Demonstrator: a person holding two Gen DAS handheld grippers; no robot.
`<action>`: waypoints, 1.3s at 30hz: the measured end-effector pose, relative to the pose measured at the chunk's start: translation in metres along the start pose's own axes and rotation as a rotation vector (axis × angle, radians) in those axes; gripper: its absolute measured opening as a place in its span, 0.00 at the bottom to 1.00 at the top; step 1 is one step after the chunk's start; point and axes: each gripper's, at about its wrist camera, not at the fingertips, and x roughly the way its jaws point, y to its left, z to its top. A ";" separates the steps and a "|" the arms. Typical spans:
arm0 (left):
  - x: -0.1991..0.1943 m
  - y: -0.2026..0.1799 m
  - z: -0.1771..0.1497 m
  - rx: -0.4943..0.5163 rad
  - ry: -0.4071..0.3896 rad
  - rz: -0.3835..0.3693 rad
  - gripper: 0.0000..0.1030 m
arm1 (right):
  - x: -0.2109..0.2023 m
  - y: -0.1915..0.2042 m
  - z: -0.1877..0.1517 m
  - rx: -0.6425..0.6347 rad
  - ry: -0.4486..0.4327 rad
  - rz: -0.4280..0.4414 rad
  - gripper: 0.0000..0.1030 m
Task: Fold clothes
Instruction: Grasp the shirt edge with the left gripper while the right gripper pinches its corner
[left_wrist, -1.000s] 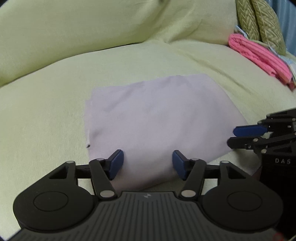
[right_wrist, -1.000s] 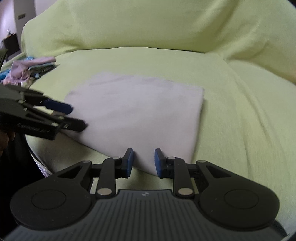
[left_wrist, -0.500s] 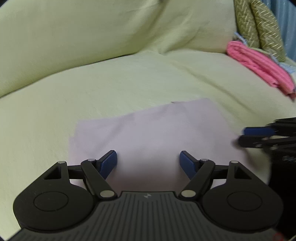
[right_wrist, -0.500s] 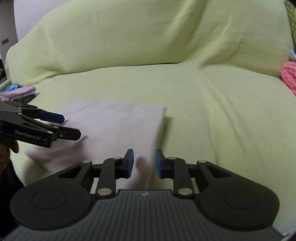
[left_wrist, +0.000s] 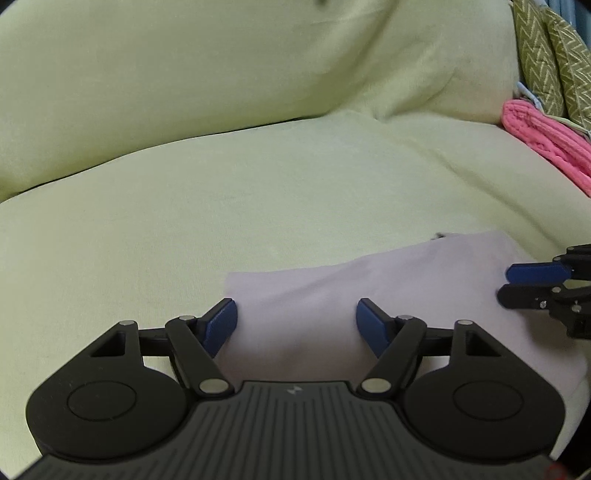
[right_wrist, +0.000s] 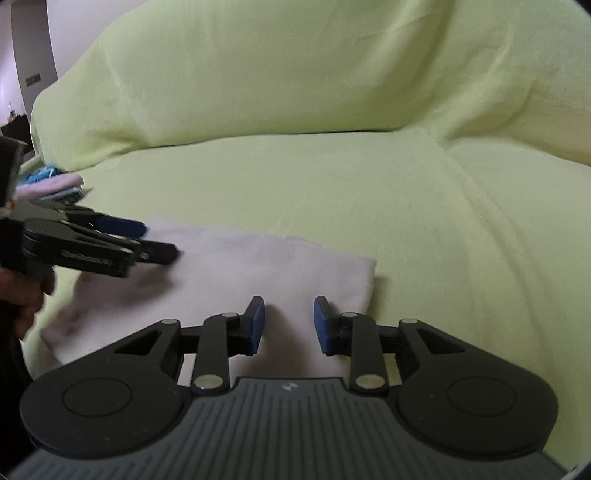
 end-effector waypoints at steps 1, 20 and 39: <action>-0.002 0.007 0.000 -0.026 0.005 -0.011 0.72 | 0.000 -0.003 0.000 0.003 -0.002 -0.005 0.24; 0.011 0.056 0.006 -0.129 -0.015 -0.267 0.07 | -0.009 -0.029 0.013 0.138 -0.073 -0.027 0.35; 0.013 0.065 0.007 -0.127 -0.023 -0.312 0.03 | 0.006 0.032 0.016 -0.076 -0.020 0.076 0.47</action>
